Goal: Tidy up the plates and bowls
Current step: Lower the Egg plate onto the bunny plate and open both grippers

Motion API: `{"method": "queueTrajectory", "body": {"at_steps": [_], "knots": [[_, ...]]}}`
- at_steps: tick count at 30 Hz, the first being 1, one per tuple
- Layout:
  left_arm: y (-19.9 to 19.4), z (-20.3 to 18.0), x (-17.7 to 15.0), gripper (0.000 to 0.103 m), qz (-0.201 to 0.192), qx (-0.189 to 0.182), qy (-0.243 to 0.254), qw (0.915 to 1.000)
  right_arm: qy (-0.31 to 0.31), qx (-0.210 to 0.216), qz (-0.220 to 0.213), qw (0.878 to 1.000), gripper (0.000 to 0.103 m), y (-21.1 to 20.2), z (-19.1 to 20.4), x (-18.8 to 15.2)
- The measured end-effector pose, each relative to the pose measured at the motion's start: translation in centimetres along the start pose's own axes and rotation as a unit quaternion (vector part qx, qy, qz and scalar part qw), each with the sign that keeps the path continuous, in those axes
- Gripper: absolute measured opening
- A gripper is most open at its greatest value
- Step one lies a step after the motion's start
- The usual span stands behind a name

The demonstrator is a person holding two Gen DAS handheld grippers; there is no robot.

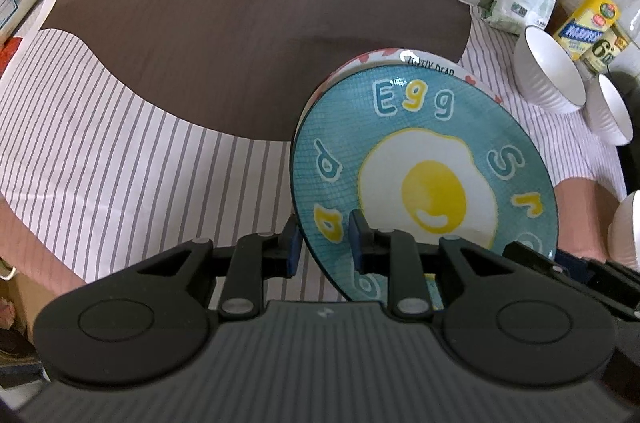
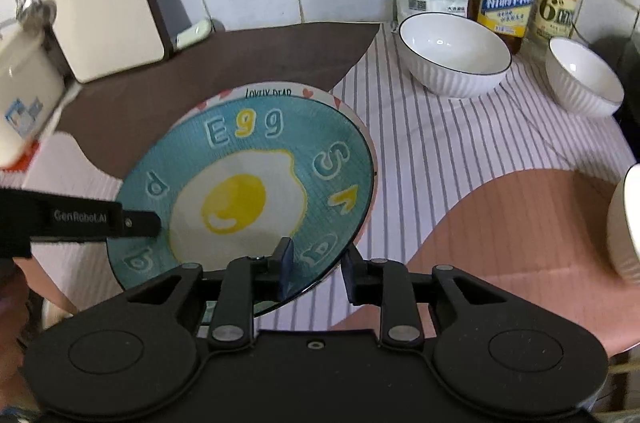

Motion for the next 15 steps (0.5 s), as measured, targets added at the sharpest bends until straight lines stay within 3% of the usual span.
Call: {"method": "queueTrajectory", "body": {"at_steps": [4, 15], "knots": [[-0.12, -0.62, -0.21, 0.023, -0.010, 0.017, 0.020, 0.9996, -0.036, -0.029, -0.011, 0.999, 0.035, 0.14, 0.30, -0.25], [0.22, -0.95, -0.24, 0.023, -0.021, 0.053, 0.035, 0.9978, -0.061, -0.018, -0.063, 0.996, 0.035, 0.90, 0.15, -0.40]]}}
Point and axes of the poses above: each gripper's, at about its wrist camera, not at the fingertips, and y roughly the way its jaws point, z to its left, x to its top, the point moved 8 cm from there along y, roughly the way its jaws point, and after that the axes turned 2 degrees about -z, right-handed, at the moved point
